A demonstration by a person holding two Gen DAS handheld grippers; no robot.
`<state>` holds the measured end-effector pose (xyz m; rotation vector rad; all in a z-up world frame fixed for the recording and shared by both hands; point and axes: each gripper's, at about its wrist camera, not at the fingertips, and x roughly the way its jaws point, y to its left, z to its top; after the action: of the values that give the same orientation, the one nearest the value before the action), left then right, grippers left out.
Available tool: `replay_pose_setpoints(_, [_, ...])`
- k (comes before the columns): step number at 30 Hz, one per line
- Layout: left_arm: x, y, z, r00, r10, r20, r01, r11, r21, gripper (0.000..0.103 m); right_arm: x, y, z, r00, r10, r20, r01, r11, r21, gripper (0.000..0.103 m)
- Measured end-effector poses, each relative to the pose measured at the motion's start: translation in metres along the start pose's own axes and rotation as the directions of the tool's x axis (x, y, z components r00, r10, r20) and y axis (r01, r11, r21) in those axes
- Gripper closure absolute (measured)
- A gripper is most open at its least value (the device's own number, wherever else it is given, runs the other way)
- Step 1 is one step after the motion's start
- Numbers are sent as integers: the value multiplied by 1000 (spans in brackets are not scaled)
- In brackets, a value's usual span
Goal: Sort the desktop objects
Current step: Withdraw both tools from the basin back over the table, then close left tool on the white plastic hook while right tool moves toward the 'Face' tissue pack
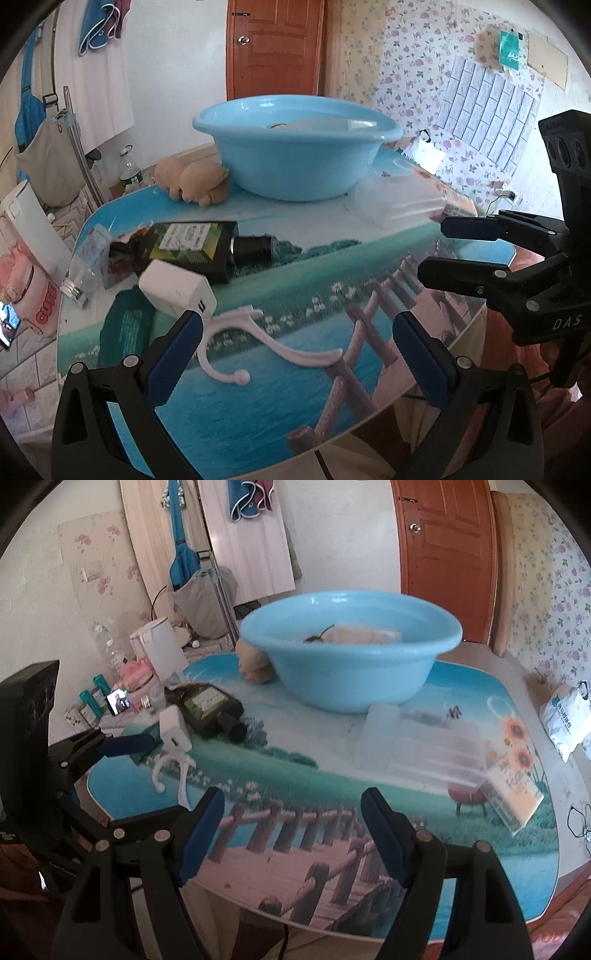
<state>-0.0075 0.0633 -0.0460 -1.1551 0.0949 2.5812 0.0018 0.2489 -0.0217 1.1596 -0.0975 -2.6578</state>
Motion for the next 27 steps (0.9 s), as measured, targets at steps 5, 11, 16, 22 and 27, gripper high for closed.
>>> replay_pose_setpoints(5, [1,-1,-8,1000,9,-13,-9,1000,2,0,2,0,-9,1000,-8,-19,8,1000,6,26])
replay_pose_setpoints(11, [3,3,-12,1000,14,-19,-14,1000,-6,0,1,-1,-10,1000,-18,-17,18,1000,8,26])
replay_pose_setpoints(16, [5,5,-15,1000,15,-24,-16,1000,-8,0,1,-1,-10,1000,-21,-20,21,1000,7,26])
replay_pose_setpoints(22, [8,9,-19,999,19,-37,-20,1000,-18,0,3,-3,-11,999,-27,-25,27,1000,15,26])
replay_pose_setpoints(27, [13,10,-21,998,21,-51,-23,1000,-21,0,4,-5,-12,999,-30,-31,31,999,21,26])
